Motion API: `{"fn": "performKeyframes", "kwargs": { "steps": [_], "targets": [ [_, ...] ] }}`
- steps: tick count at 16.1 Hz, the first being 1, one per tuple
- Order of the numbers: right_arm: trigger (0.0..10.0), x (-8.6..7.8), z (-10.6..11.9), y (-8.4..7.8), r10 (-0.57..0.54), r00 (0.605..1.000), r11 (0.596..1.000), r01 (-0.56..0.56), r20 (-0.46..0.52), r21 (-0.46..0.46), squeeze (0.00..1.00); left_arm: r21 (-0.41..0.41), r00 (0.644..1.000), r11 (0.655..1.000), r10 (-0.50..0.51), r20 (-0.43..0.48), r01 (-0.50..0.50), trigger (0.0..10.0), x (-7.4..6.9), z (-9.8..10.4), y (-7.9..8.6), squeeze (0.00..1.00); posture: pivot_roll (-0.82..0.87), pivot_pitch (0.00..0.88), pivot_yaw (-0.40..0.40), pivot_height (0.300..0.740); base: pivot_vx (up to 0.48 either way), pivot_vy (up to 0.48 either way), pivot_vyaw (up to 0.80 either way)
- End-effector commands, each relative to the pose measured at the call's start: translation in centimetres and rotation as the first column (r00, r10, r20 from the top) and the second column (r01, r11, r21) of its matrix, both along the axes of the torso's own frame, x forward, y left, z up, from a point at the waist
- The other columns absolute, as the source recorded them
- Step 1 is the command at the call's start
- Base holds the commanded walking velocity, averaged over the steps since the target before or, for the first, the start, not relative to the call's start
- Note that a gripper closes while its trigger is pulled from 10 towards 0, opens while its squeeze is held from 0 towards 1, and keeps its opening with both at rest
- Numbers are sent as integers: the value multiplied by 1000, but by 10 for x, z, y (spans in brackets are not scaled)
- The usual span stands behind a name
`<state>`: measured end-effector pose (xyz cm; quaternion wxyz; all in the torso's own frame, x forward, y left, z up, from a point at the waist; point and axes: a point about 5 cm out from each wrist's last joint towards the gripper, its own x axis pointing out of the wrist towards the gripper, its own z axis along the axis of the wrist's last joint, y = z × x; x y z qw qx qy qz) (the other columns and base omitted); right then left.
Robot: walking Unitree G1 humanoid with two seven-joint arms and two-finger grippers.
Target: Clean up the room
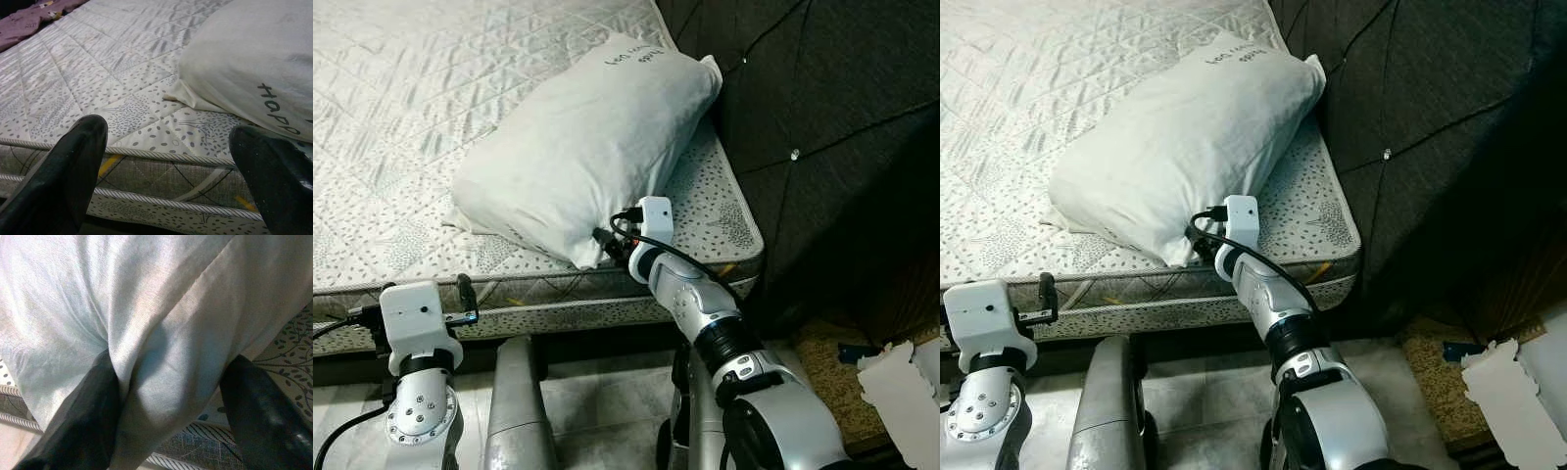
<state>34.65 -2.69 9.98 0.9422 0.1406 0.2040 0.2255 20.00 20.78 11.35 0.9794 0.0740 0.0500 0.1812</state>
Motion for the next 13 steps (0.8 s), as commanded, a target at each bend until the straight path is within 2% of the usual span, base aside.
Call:
{"fn": "performKeyframes", "kwargs": {
  "steps": [1, 6, 9, 13],
  "targets": [
    [0, -18, 30, 78, 146, 989, 978, -149, 26, 147, 0, -1, 1000, 1000, 4, -12, -4, 10000, 0, -2, -1, 0, 111, 118, -53, 533, 0, 0, 0],
    [0, -13, 26, 70, 116, 993, 982, -119, 27, 146, 0, -8, 1000, 1000, 0, -9, 0, 10000, 5, -4, -2, 0, 108, 82, -54, 533, 0, 0, 0],
    [0, -7, 21, 54, 77, 996, 990, -81, 39, 119, 0, -16, 1000, 1000, -2, 3, 2, 10000, 11, -4, -5, 0, 97, 71, -59, 533, 0, 0, 0],
    [0, 15, 19, 6, -66, 994, 997, 62, 84, 52, 0, -26, 1000, 1000, -11, 13, 12, 10000, 17, -4, -7, 0, 81, 59, -53, 533, 0, 0, 0]
  ]
}}
